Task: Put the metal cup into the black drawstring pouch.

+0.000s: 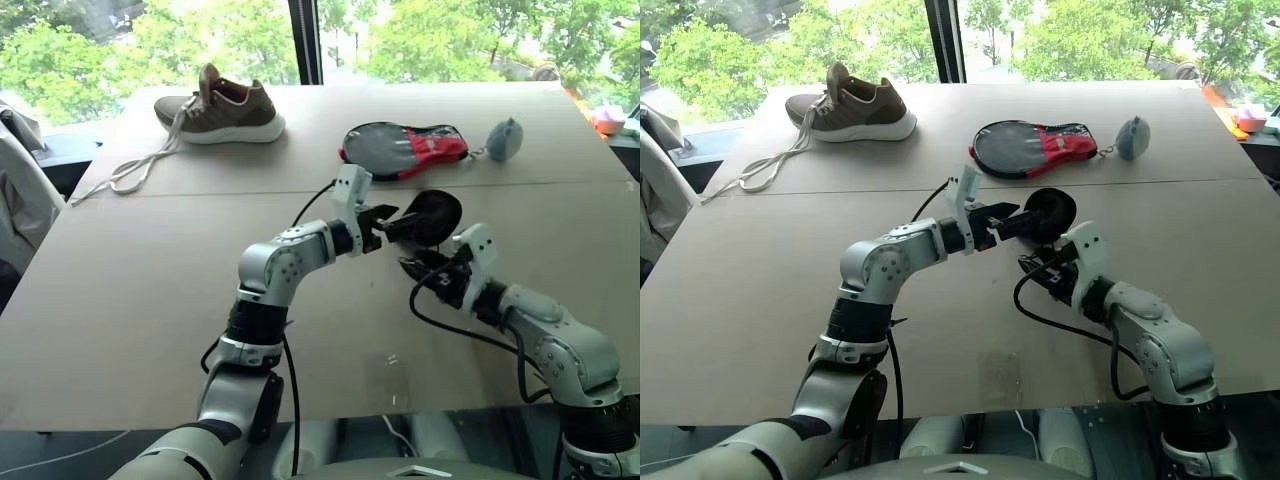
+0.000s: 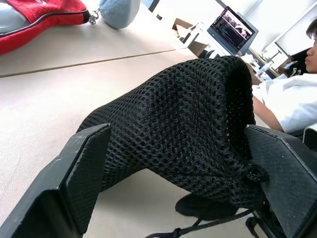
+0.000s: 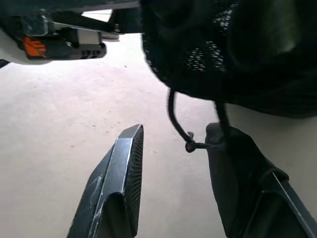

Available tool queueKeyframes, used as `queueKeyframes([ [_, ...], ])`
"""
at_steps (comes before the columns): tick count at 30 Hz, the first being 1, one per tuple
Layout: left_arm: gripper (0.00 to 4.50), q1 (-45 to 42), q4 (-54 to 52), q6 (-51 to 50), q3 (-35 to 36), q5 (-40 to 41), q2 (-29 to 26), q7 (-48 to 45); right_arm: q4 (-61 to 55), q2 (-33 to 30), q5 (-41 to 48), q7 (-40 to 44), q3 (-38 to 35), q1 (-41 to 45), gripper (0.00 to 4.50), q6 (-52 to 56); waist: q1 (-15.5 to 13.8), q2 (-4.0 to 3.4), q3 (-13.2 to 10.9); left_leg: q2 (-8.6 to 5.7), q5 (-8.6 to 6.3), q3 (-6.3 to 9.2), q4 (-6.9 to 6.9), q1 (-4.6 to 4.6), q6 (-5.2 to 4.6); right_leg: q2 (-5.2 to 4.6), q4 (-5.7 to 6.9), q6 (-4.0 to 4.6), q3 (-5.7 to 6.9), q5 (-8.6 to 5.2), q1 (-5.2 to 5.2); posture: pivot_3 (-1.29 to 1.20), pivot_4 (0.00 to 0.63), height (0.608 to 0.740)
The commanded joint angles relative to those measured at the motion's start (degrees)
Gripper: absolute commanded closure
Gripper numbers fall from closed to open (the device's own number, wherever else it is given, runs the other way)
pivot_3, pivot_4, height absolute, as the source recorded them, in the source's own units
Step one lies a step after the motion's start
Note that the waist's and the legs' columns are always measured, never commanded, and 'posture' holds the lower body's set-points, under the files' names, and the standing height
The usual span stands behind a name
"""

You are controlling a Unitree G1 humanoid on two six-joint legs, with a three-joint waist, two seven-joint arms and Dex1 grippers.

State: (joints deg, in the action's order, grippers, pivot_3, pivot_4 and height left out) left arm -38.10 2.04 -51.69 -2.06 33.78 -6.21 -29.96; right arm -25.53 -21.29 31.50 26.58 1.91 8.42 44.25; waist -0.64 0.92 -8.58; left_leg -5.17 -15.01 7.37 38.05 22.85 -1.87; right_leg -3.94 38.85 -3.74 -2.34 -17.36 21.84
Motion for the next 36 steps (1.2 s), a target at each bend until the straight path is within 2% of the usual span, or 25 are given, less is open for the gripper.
queueKeyframes([
  [1, 0.04, -1.3, -0.9, 0.4, 0.8, 0.6, 0.2, -0.2, -0.5, 0.0, -1.6, 0.6, 1.1, 1.0, 2.5, -2.7, 0.0, 0.0, 0.0, 0.0, 0.0, 0.0, 0.01, 0.0, 0.0, 0.0, 0.01, 0.0, 0.0, 0.0, 0.0, 0.0, 0.15, 0.74],
  [7, 0.04, -1.2, -1.0, 0.3, 0.8, 0.6, 0.3, -0.1, 1.6, 1.6, -2.6, 0.1, 1.2, 2.1, 2.5, -4.2, 0.0, 0.0, 0.0, -0.01, 0.0, 0.01, 0.01, -0.01, 0.0, 0.0, 0.0, 0.0, 0.01, 0.0, 0.0, 0.0, 0.15, 0.74],
  [9, 0.0, -1.4, -0.8, 0.6, 1.2, 0.6, 0.1, 0.0, 1.3, 1.5, -2.5, 0.6, 0.8, 1.5, 3.02, -4.9, 0.0, 0.0, 0.0, -0.01, 0.0, 0.01, -0.01, -0.01, 0.0, 0.0, -0.02, 0.0, 0.0, 0.0, 0.01, 0.0, 0.15, 0.74],
  [12, 0.0, -1.8, -0.2, 1.9, 2.8, 0.3, 0.0, 0.8, -0.2, -0.7, -2.2, 2.1, 0.3, 0.0, 4.22, -4.8, 0.0, 0.0, 0.0, -0.01, 0.0, -0.01, -0.01, -0.01, 0.0, 0.0, -0.02, 0.0, 0.01, 0.0, 0.01, 0.0, 0.15, 0.74],
  [13, 0.0, -2.4, 0.2, 2.5, 4.3, 0.6, 0.2, 1.5, -1.1, -2.0, -2.2, 2.6, -0.1, -0.7, 4.44, -4.7, -0.1, 0.0, 0.0, -0.01, 0.0, 0.0, -0.01, -0.01, 0.0, 0.0, -0.02, 0.0, 0.01, 0.0, 0.01, 0.0, 0.15, 0.74],
  [19, 0.0, -6.1, 2.6, 5.9, 10.6, 1.5, 0.1, 3.9, -7.0, -9.1, 0.3, 4.5, -4.8, 0.5, 4.44, -2.7, 0.0, 0.01, 0.0, -0.01, 0.0, -0.03, 0.03, -0.01, 0.0, 0.0, 0.0, -0.01, 0.02, 0.0, -0.01, 0.0, 0.15, 0.74],
  [24, 0.0, -10.0, 4.4, 8.3, 13.4, 1.3, -1.3, 4.4, -5.6, -29.5, -12.4, 12.5, -3.9, 8.9, 4.44, -9.9, 0.0, -0.01, 0.0, -0.04, -0.01, -0.05, 0.04, 0.01, -0.01, 0.0, -0.02, -0.01, 0.06, 0.01, 0.0, 0.0, 0.15, 0.74],
  [28, 0.0, -12.4, 5.4, 9.1, 13.6, 1.4, -0.8, 4.1, 3.1, -39.4, -25.1, 16.8, 0.8, 18.7, 4.44, -23.3, -0.1, 0.01, -0.1, -0.03, -0.01, -0.01, -0.02, 0.04, -0.01, -0.01, -0.12, -0.02, 0.14, 0.0, -0.01, 0.0, 0.15, 0.74],
  [32, 0.0, -13.9, 5.3, 9.6, 12.5, 1.5, 0.9, 3.8, 13.8, -36.5, -35.4, 13.6, 6.0, 33.5, 4.44, -35.2, 0.3, 0.06, -0.1, -0.03, -0.01, -0.15, -0.01, 0.04, -0.01, -0.03, -0.12, -0.02, 0.01, 0.0, 0.03, 0.0, 0.15, 0.74],
  [36, 0.0, -14.2, 4.3, 9.7, 11.3, 1.3, 2.3, 3.5, 20.7, -32.1, -42.9, 8.6, 7.7, 40.9, 4.44, -44.3, 0.5, 0.08, -0.1, 0.0, 0.0, -0.14, -0.07, 0.09, 0.0, -0.03, -0.13, -0.01, 0.01, 0.0, 0.12, 0.0, 0.15, 0.74],
])
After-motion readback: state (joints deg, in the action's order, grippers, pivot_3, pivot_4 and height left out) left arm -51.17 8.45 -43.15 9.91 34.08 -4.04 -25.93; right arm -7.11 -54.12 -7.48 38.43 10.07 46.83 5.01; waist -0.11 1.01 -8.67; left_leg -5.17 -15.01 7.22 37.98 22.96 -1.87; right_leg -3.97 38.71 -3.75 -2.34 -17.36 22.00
